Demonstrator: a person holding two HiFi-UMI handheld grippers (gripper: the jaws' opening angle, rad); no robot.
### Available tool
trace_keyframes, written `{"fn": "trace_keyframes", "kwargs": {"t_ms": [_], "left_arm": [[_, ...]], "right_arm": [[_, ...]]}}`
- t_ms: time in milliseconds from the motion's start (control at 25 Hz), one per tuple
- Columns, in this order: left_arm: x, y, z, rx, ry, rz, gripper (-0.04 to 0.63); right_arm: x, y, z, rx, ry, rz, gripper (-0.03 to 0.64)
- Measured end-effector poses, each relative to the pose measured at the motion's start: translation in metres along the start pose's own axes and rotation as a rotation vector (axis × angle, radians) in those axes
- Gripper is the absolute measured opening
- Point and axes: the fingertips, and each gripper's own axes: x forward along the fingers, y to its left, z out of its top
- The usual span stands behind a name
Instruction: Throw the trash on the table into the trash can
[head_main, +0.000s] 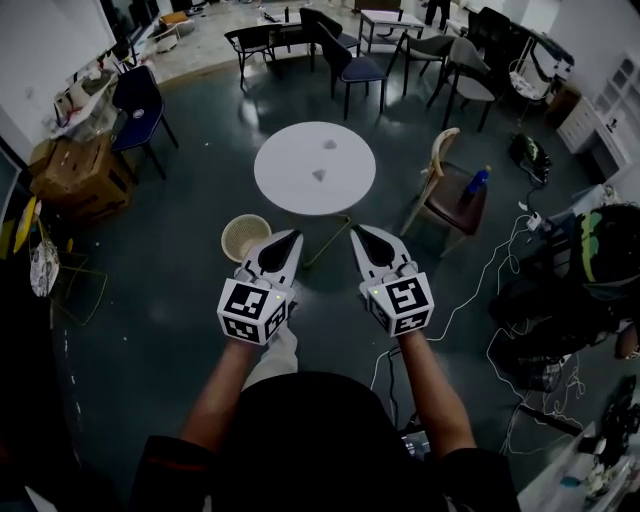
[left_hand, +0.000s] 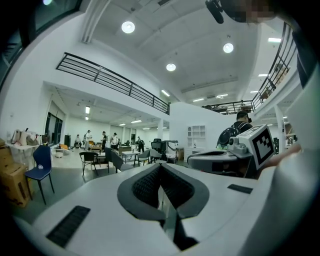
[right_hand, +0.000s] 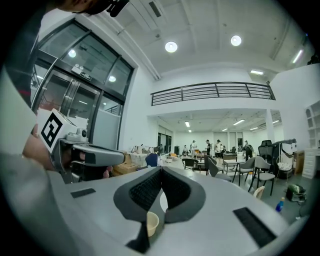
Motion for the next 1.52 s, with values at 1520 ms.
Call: {"fn": "trace_keyframes", "kwargs": {"t_ms": [1520], "left_arm": [[0.22,0.376,-0.049,-0.17,0.173,-0.146,0.008]], "right_arm": [[0.407,-0.125,-0.081,0.117,0.315,-0.176,0.019]]}}
